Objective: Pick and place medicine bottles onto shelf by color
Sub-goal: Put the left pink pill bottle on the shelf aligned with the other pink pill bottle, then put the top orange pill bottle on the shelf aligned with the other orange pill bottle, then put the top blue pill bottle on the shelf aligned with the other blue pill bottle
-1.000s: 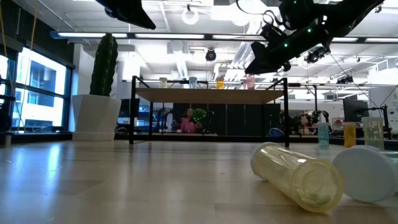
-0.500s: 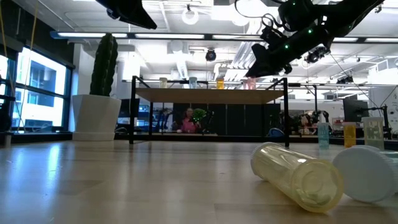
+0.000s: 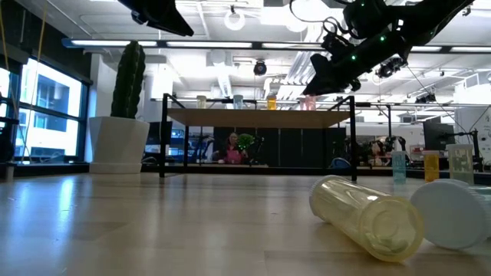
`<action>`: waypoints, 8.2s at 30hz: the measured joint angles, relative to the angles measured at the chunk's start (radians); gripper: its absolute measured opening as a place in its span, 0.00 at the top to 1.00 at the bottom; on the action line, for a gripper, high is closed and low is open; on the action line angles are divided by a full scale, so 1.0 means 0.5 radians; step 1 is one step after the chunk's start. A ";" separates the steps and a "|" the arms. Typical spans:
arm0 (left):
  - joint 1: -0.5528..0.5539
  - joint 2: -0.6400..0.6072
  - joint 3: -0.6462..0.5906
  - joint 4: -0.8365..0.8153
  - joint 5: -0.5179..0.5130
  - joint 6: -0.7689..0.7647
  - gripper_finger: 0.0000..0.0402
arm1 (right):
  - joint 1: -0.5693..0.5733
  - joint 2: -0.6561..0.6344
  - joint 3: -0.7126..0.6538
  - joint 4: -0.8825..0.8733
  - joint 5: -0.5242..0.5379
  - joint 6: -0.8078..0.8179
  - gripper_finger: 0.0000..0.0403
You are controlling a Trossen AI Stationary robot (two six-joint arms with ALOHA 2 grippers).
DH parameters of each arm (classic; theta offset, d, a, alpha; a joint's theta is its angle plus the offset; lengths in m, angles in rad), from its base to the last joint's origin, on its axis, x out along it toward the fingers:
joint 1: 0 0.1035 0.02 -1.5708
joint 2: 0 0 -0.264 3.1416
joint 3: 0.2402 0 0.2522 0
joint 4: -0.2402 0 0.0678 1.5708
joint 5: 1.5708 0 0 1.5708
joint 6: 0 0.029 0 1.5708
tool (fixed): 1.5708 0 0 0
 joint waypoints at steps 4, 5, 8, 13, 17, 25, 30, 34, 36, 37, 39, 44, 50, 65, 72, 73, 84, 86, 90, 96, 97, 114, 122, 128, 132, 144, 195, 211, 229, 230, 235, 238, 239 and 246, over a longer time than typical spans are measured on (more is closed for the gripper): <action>0.000 0.000 0.000 0.000 0.000 0.000 0.52 | 0.000 0.001 0.000 -0.005 0.008 -0.010 0.62; 0.000 0.000 0.000 0.000 0.000 0.000 0.52 | 0.000 0.001 0.000 -0.002 0.008 -0.012 0.61; 0.000 0.000 0.000 0.000 0.000 0.000 0.52 | 0.000 0.001 0.000 -0.001 0.008 -0.027 0.60; 0.000 0.001 0.000 -0.002 -0.001 0.000 0.52 | 0.000 -0.008 0.000 0.018 0.009 -0.067 0.60; -0.001 0.001 0.000 -0.026 -0.001 0.000 0.52 | 0.000 -0.052 0.000 0.013 0.009 -0.067 0.60; -0.002 0.001 0.000 -0.053 0.000 -0.019 0.52 | 0.011 -0.251 0.000 -0.079 0.007 -0.052 0.60; -0.002 0.001 0.000 -0.085 0.006 -0.060 0.52 | 0.102 -0.397 0.000 -0.247 0.001 -0.045 0.60; -0.002 0.001 0.000 -0.120 0.051 -0.060 0.52 | 0.215 -0.521 0.000 -0.420 0.001 0.003 0.60; -0.002 0.001 0.000 -0.128 0.059 -0.060 0.52 | 0.266 -0.585 0.000 -0.530 0.000 0.067 0.60; -0.002 0.001 0.000 -0.137 0.060 -0.061 0.52 | 0.289 -0.618 0.000 -0.589 0.000 0.098 0.60; -0.002 0.001 0.000 -0.151 0.060 -0.084 0.52 | 0.324 -0.680 0.000 -0.743 0.000 0.159 0.60; -0.002 0.001 0.000 -0.166 0.060 -0.105 0.52 | 0.360 -0.820 0.000 -1.109 0.000 0.338 0.60; -0.002 0.001 0.000 -0.166 0.060 -0.105 0.52 | 0.288 -0.877 0.185 -1.646 0.002 0.522 0.60; -0.002 0.001 0.000 -0.201 0.103 -0.121 0.52 | -0.068 -0.761 0.535 -2.656 0.007 0.999 0.60; -0.002 0.001 0.000 -0.203 0.213 -0.162 0.52 | -0.330 -0.750 0.492 -2.767 -0.268 1.330 0.60; -0.002 0.001 0.000 -0.208 0.222 -0.162 0.52 | -0.361 -0.741 0.492 -2.790 -0.275 1.357 0.60; -0.002 0.001 0.000 -0.327 0.246 -0.157 0.52 | -0.562 -0.602 0.492 -2.997 -0.467 1.564 0.60; -0.002 0.001 0.000 -0.354 0.246 -0.157 0.52 | -0.573 -0.550 0.492 -2.997 -0.479 1.564 0.60; -0.002 0.001 0.000 -0.392 0.246 -0.157 0.52 | -0.615 -0.432 0.492 -3.027 -0.500 1.554 0.60; -0.002 0.001 0.000 -0.411 0.246 -0.157 0.52 | -0.727 -0.290 0.492 -3.036 -0.556 1.451 0.60; -0.002 0.001 0.000 -0.411 0.246 -0.157 0.52 | -0.744 -0.273 0.492 -3.036 -0.571 1.434 0.60; -0.002 0.001 0.000 -0.411 0.246 -0.163 0.52 | -0.919 -0.280 0.491 -3.041 -0.561 1.219 0.60; -0.002 0.001 0.000 -0.411 0.246 -0.157 0.52 | -0.726 -0.487 0.232 -2.924 -0.561 1.452 0.60; -0.002 0.001 0.000 -0.410 0.246 -0.108 0.52 | -0.661 -0.690 -0.030 -2.649 -0.574 1.621 0.60; -0.002 0.001 0.000 -0.410 0.247 -0.106 0.52 | -0.661 -0.699 -0.076 -2.621 -0.575 1.624 0.60; -0.002 0.001 0.000 -0.407 0.246 -0.111 0.52 | -0.661 -0.697 -0.190 -2.456 -0.541 1.613 0.60; -0.002 0.001 0.000 -0.408 0.247 -0.160 0.52 | -0.661 -0.454 -0.261 -2.245 -0.522 1.159 0.60; -0.002 0.001 0.000 -0.409 0.246 -0.159 0.52 | -0.589 -0.411 0.053 -2.296 -0.454 1.102 0.60; -0.002 0.002 0.000 -0.409 0.247 -0.160 0.52 | -0.556 -0.245 0.069 -2.127 -0.416 1.159 0.60; -0.002 0.001 0.000 -0.409 0.246 -0.159 0.52 | -0.556 -0.227 0.069 -2.127 -0.422 1.159 0.60; -0.002 0.002 0.000 -0.409 0.246 -0.159 0.52 | -0.499 -0.132 0.069 -2.108 -0.435 1.159 0.60; -0.002 0.002 -0.001 -0.409 0.246 -0.158 0.52 | -0.459 -0.093 0.069 -2.091 -0.437 1.159 0.60; -0.002 0.002 0.000 -0.409 0.247 -0.158 0.52 | -0.449 -0.081 0.069 -2.080 -0.441 1.159 0.60; -0.002 0.002 -0.001 -0.409 0.247 -0.159 0.52 | -0.430 -0.031 0.069 -2.092 -0.442 1.159 0.60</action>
